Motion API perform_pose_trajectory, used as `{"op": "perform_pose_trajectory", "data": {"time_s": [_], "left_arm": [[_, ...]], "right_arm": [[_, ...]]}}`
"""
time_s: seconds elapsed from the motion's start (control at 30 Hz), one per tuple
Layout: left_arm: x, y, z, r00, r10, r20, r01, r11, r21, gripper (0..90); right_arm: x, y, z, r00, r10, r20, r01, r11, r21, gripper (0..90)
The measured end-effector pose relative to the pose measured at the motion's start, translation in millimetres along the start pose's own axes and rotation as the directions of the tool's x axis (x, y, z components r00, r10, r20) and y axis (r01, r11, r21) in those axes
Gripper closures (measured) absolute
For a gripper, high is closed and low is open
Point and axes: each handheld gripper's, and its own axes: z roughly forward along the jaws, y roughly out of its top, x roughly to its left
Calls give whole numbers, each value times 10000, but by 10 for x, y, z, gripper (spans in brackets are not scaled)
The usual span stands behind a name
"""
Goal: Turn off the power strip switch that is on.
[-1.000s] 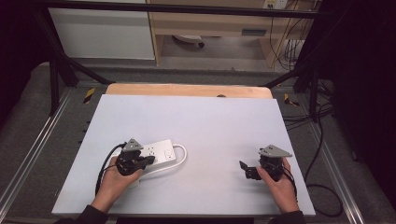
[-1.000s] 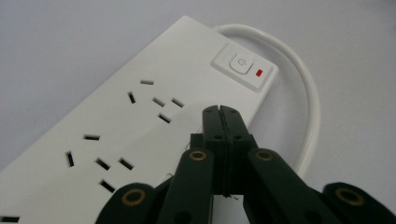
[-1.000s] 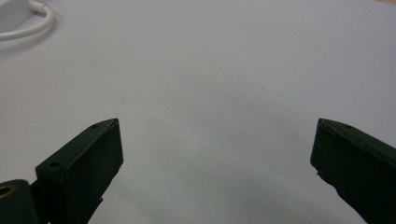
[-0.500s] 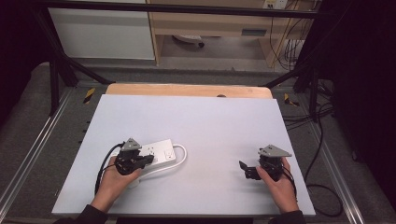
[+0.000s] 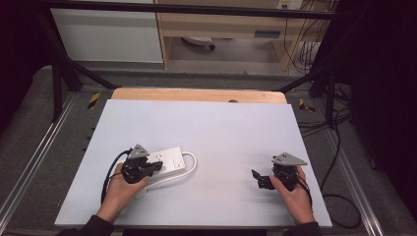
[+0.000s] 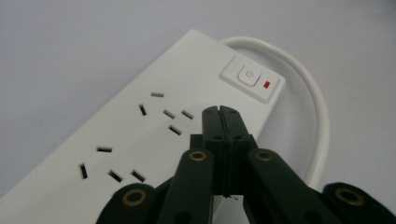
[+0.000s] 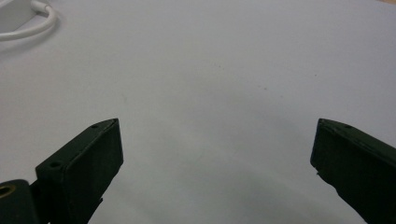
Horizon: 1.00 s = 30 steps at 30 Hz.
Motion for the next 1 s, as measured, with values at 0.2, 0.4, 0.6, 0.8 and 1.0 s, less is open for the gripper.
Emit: {"op": "perform_pose_trajectory", "data": {"time_s": [0.2,0.4,0.6,0.8,1.0], "left_arm": [[-2,20,3,10000,-68,67,70,9997,-213,900],[-29,54,-9,9999,-13,151,21,9986,-519,900],[-48,123,-19,9994,-90,339,119,9962,-862,900],[-53,197,-20,9992,-83,399,125,9942,-1065,900],[-44,334,2,9992,69,385,-21,9924,-1229,900]], "right_arm": [[-6,-5,10,10000,-23,-27,23,10000,27,28],[-7,-4,10,10000,9,-47,-9,10000,8,28],[-11,-9,14,10000,51,-53,-51,10000,28,28],[-23,-10,14,10000,49,-17,-49,10000,1,28],[-37,-14,29,10000,57,-26,-57,10000,29,28]]}}
